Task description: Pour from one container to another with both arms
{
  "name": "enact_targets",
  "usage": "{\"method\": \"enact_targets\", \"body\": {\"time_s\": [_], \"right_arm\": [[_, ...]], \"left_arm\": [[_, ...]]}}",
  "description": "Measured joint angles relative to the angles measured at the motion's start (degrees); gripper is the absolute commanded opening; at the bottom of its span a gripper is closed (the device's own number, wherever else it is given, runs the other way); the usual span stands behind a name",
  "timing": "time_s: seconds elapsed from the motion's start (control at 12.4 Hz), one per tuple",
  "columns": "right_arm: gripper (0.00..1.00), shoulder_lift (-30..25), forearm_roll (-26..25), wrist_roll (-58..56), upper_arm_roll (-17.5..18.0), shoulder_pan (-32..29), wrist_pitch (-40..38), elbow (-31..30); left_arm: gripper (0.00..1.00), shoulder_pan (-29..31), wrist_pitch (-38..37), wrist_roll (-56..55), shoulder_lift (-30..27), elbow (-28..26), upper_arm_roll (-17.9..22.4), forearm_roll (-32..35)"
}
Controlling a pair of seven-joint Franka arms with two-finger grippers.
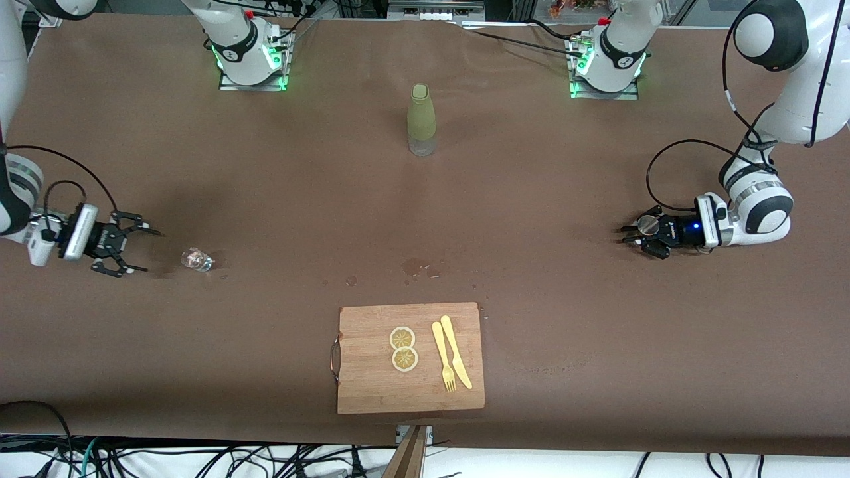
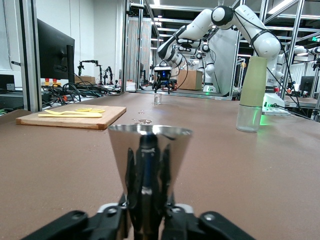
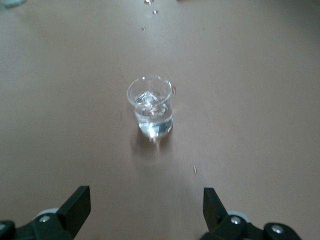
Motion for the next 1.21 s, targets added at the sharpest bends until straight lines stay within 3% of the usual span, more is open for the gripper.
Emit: {"method": "enact_targets", "body": {"time_s": [0.08,0.24,0.56,0.88,1.21], "right_arm": [[1.0,-2.1,-2.7,3.9,-0.3,0.0,-0.2,-0.1],[1.0,-6.8,-8.8,14.7,-0.3,0.9,-0.5,-0.6],[1.0,-16.6,-21.6,42.8,-0.3,8.1,-0.5,-2.3],[1.0,-19.6,-28.5,65.6,-0.1,14.3,0.3,-3.0],[1.0,-20.7,-39.1,93.4,5.5,18.1,2.8,-3.0]], "left_arm": [[0.52,0.0,0.0,0.0,0.1,0.0,0.1,0.0],[1.0,0.0,0.0,0.0,0.2,0.0,0.4,0.0],[1.0,0.0,0.0,0.4,0.2,0.0,0.6,0.0],[1.0,0.1,0.0,0.4,-0.2,0.4,1.2,0.4],[1.0,0.5,0.0,-1.6,-3.9,0.9,3.6,6.1]]}}
